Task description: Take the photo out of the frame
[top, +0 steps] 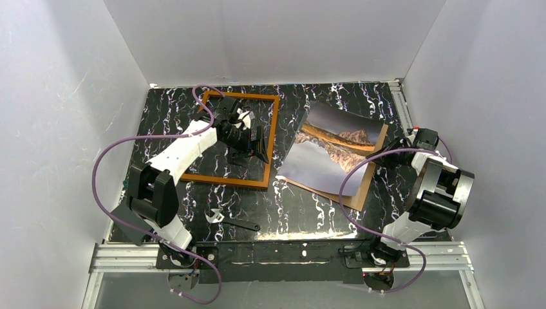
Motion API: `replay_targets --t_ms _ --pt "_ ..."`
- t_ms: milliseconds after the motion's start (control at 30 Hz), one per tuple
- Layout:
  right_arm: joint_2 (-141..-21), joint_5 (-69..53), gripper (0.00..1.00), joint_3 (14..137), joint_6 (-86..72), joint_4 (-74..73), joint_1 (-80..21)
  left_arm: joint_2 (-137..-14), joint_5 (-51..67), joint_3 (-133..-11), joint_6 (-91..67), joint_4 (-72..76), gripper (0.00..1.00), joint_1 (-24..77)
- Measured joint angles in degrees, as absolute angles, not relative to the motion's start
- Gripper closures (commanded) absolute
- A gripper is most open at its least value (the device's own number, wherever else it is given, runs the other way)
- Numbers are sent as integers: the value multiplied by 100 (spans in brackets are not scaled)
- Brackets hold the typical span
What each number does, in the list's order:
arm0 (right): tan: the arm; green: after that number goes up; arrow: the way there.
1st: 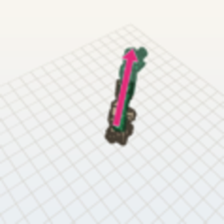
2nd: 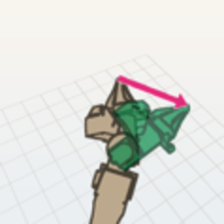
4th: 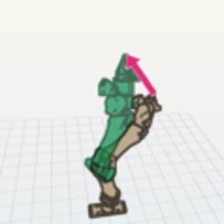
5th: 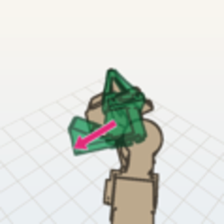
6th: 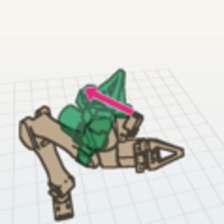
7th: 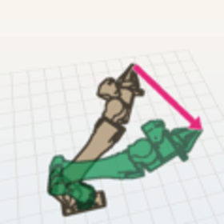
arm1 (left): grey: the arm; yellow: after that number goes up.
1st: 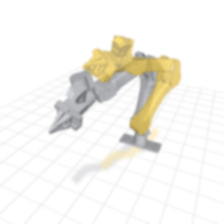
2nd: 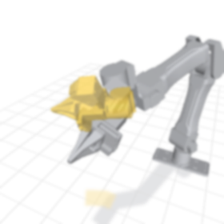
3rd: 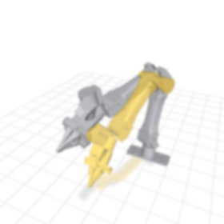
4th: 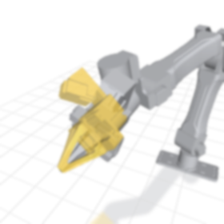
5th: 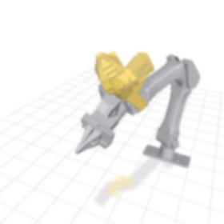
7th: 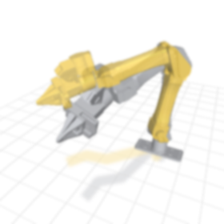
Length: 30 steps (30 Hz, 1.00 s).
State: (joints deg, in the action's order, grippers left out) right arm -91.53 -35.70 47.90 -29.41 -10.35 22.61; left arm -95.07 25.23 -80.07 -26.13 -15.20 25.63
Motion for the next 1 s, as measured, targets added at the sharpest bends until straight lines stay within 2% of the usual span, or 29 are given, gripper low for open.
replay_targets --t_ms 433,567,667,800,1000 --pt "-9679 -3433 99 5196 -2462 -1455 2281 -9544 2484 -8007 -2530 -1531 16 2561" --pt "-9679 -3291 85 5280 -2370 -1605 2281 -9642 2482 -8007 -2508 -1531 16 2545" --pt "-9679 -3168 67 5288 -2353 -1704 2281 -9776 2484 -8007 -2488 -1531 16 2508" --pt "-9675 -2995 50 5321 -2335 -1833 2213 -9896 2482 -8007 -2462 -1529 16 2394" --pt "-9577 -2032 38 5555 -2281 -2362 2001 -9909 2502 -8007 -2467 -1529 16 2189"
